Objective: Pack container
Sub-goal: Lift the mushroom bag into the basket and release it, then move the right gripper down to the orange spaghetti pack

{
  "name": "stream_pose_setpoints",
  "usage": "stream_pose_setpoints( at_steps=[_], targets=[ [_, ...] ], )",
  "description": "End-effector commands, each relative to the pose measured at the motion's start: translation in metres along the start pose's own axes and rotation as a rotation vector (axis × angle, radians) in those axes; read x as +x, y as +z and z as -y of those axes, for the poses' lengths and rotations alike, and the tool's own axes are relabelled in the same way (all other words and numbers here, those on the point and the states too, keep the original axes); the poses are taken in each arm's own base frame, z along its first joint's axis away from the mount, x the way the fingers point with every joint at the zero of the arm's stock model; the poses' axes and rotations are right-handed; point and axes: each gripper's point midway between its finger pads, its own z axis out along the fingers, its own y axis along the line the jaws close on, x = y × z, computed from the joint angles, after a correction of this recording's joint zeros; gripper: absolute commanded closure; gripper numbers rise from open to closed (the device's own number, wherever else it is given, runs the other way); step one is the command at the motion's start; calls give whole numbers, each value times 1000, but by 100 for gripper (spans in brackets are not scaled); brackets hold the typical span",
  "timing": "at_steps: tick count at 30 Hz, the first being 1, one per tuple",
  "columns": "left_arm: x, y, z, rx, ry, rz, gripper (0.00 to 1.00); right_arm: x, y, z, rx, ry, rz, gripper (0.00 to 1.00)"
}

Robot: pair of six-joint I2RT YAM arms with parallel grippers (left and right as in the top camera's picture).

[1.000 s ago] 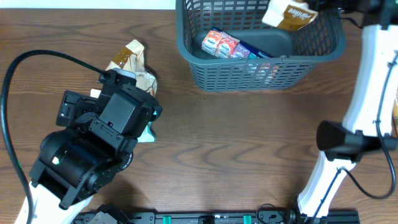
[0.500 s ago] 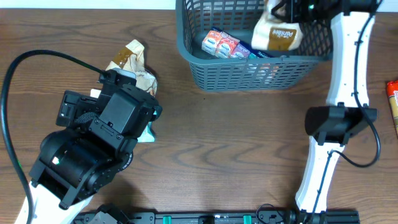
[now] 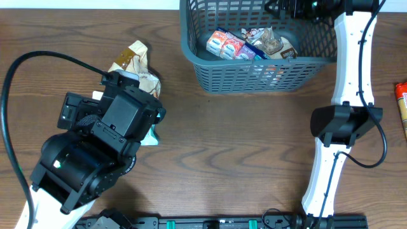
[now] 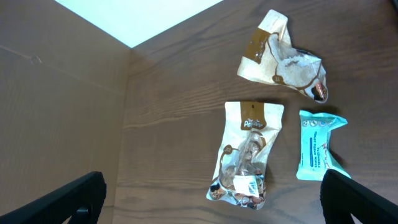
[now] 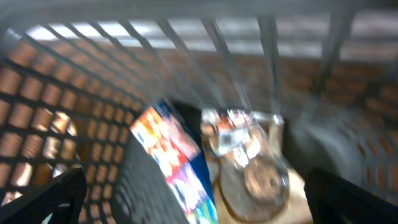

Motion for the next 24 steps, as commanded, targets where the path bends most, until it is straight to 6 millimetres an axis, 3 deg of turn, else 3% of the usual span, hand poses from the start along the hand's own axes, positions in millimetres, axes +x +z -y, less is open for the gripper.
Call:
stream_pose_setpoints(
  at_steps=[1, 3, 6, 8, 10, 13, 16, 18, 24],
  targets=[
    [0, 0, -4, -21, 3, -2, 1, -41, -65, -51, -86, -41, 173, 1],
    [0, 0, -4, -21, 3, -2, 1, -63, -100, -69, -93, -78, 282, 1],
    [0, 0, -4, -21, 3, -2, 1, -94, -174, -87, -23, -128, 477, 1],
    [0, 0, -4, -21, 3, -2, 1, -102, -217, -78, 98, -104, 573, 1],
    [0, 0, -4, -21, 3, -2, 1, -102, -266, -52, 301, 2, 669, 1],
    [0, 0, -4, -21, 3, -2, 1, -76, -337, 1, 626, 290, 795, 1],
    [0, 0, -4, -21, 3, -2, 1, -24, -389, 43, 872, 609, 865, 1],
    [0, 0, -4, -21, 3, -2, 1, 7, -402, 61, 954, 761, 859, 1],
    [0, 0, -4, -21, 3, -2, 1, 84, -415, 107, 1130, 1109, 766, 1]
  ],
)
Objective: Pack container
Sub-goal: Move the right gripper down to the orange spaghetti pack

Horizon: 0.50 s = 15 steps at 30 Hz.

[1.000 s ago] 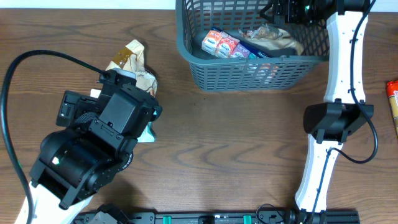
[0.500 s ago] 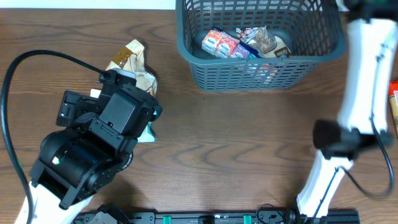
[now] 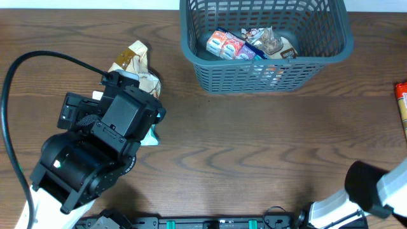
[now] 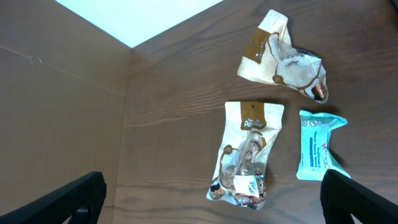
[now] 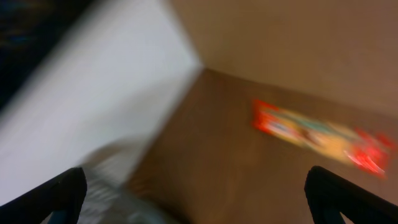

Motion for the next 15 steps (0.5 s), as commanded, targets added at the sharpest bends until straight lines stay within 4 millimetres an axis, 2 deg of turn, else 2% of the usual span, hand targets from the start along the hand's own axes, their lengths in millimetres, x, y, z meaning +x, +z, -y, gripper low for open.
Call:
stream_pose_setpoints(
  at_steps=[1, 6, 8, 10, 12, 15],
  targets=[
    [0, 0, -4, -21, 2, -2, 1, -6, 29, 51, 243, 226, 33, 1],
    [0, 0, -4, -21, 3, -2, 1, -15, 61, 88, 372, 219, 14, 1],
    [0, 0, -4, -21, 2, -2, 2, -20, 79, 96, 398, 134, -2, 1],
    [0, 0, -4, -21, 2, -2, 1, -21, 101, 94, 385, -57, -52, 1],
    [0, 0, -4, -21, 2, -2, 1, -12, 126, 83, 315, -284, -139, 1],
    [0, 0, -4, -21, 2, -2, 2, 29, 164, 60, 105, -678, -347, 1]
  ],
)
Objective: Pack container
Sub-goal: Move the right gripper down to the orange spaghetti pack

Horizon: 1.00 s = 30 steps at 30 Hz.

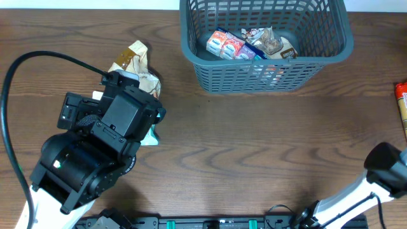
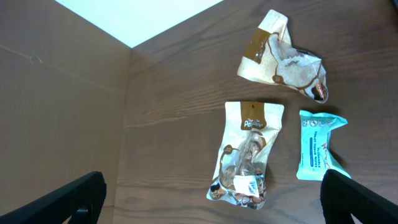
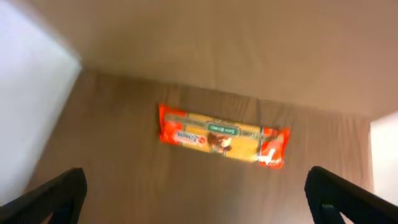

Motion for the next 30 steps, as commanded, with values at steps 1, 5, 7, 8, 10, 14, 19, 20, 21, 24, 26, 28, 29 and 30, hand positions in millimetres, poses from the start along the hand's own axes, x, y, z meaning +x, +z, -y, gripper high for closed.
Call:
stream_pose_setpoints(
  at_steps=[1, 5, 7, 8, 10, 14, 19, 20, 21, 24, 26, 28, 29, 30],
  targets=[
    [0, 0, -4, -21, 3, -2, 2, 45, 44, -46, -217, -622, -178, 1],
    [0, 0, -4, -21, 3, -2, 1, 69, 79, -44, -196, -730, -287, 1],
    [0, 0, -4, -21, 3, -2, 1, 75, 95, -39, -159, -741, -323, 1],
    [0, 0, -4, -21, 3, -2, 1, 75, 101, -37, -142, -743, -331, 1],
    [0, 0, -4, -21, 3, -2, 0, 76, 112, -32, -112, -763, -341, 1],
    [0, 0, -4, -21, 3, -2, 1, 82, 119, -34, -188, -1002, -350, 1],
    [0, 0, -4, -21, 3, -2, 1, 87, 121, -42, -415, -1153, -323, 1],
    [0, 0, -4, -21, 3, -2, 1, 84, 126, -37, -407, -1159, -322, 1],
    [0, 0, -4, -21, 3, -2, 1, 81, 132, -30, -383, -1157, -326, 1],
    [0, 0, -4, -21, 3, -2, 1, 77, 155, -1, -311, -1125, -372, 1],
    [0, 0, -4, -21, 3, -2, 1, 81, 171, 11, -338, -1081, -402, 1],
    [0, 0, -4, -21, 3, -2, 1, 88, 190, 19, -396, -1006, -429, 1],
    [0, 0, -4, -21, 3, -2, 1, 93, 199, 23, -426, -966, -446, 1],
    [0, 0, -4, -21, 3, -2, 2, 98, 207, 26, -453, -932, -463, 1]
  ],
)
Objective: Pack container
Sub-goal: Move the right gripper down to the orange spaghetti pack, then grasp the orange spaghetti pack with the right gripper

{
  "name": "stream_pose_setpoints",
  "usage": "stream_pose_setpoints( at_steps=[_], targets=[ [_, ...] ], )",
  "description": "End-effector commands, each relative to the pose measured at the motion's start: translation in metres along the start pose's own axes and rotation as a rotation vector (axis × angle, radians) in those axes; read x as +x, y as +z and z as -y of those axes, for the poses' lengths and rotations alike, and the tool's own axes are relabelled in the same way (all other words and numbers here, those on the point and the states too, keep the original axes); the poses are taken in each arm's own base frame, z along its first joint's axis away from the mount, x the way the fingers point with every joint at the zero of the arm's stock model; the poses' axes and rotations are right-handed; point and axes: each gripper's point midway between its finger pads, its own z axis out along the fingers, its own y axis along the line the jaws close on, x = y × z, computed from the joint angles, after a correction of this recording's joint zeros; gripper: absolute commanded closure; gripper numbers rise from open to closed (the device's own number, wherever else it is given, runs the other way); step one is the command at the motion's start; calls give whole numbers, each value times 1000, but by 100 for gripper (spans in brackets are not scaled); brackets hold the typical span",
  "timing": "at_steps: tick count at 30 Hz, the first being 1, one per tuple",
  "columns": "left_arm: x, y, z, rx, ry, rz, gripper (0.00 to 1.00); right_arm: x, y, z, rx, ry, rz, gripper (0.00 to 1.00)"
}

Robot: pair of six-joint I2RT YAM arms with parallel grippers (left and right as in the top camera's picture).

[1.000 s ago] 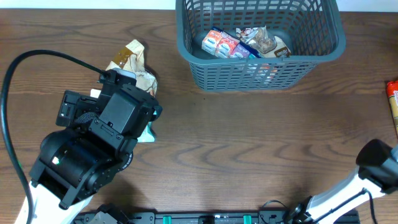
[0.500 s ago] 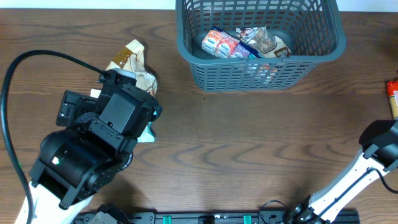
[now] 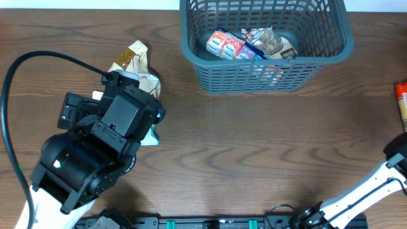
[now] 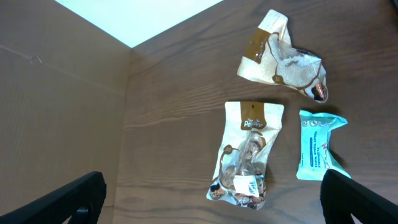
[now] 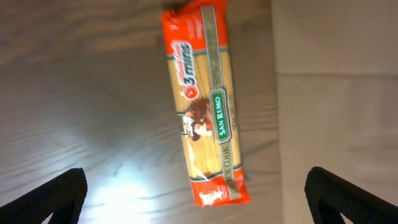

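Note:
A grey mesh basket (image 3: pixel 264 63) stands at the back of the table, holding several small packets (image 3: pixel 251 44). A red and yellow spaghetti packet (image 5: pixel 205 106) lies by the table's right edge, also seen in the overhead view (image 3: pixel 402 102). My right gripper (image 5: pixel 196 202) hangs open above it, touching nothing. Under my left gripper (image 4: pixel 211 202), also open and empty, lie three things: a crumpled beige pouch (image 4: pixel 283 56), a clear-fronted snack pouch (image 4: pixel 245 152) and a teal packet (image 4: pixel 317 146). The left arm (image 3: pixel 95 152) hides most of these from overhead.
The table's right edge (image 5: pixel 273 93) runs close beside the spaghetti packet, with beige floor past it. The table's left edge (image 4: pixel 127 124) lies left of the pouches. The right arm (image 3: pixel 394 168) shows only at the overhead view's lower right corner.
The spaghetti packet lay crosswise and small in the right wrist view; now it is larger and runs lengthwise. The right arm sits further toward the right edge. The left arm is unchanged.
My right gripper was open over the basket's contents. Then the arm was at the table's lower right, its view blurred. Then the spaghetti packet was in its view, and now the open gripper hangs nearer over it. The left gripper stayed open above the three packets.

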Motion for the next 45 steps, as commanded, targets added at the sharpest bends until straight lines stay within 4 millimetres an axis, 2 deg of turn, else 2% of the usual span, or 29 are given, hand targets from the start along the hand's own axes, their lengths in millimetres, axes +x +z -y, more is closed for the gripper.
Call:
stream_pose_setpoints(
  at_steps=[1, 5, 11, 15, 19, 24, 31, 34, 38, 39, 41, 43, 44, 45],
  targets=[
    [0, 0, -4, -21, 2, -2, 2, 13, 40, 3, -167, 91, 26, 1],
    [0, 0, -4, -21, 2, -2, 1, 31, 63, 12, -249, 222, 16, 1],
    [0, 0, -4, -21, 3, -2, 1, 61, 84, 34, -202, 211, -62, 2],
    [0, 0, -4, -21, 2, -2, 1, 61, 86, 40, -177, 183, -62, 1],
    [0, 0, -4, -21, 2, -2, 1, 62, 95, 35, -173, 137, -97, 1],
    [0, 0, -4, -21, 2, -2, 1, 74, 125, 21, -214, 126, -174, 1],
    [0, 0, -4, -21, 2, -2, 1, 108, 171, 5, -191, 90, -355, 2],
    [0, 0, -4, -21, 2, -2, 1, 119, 180, 3, -183, 86, -395, 2],
    [0, 0, -4, -21, 2, -2, 1, 125, 183, 4, -167, 86, -424, 4],
    [0, 0, -4, -21, 2, -2, 1, 125, 183, 4, -165, 92, -424, 5],
    [0, 0, -4, -21, 3, -2, 1, 125, 183, 5, -164, 100, -424, 16],
    [0, 0, -4, -21, 3, -2, 1, 124, 183, 5, -159, 108, -421, 38],
    [0, 0, -4, -21, 2, -2, 1, 122, 184, 4, -154, 111, -418, 46],
    [0, 0, -4, -21, 2, -2, 1, 120, 184, 3, -152, 110, -416, 49]
  ],
)
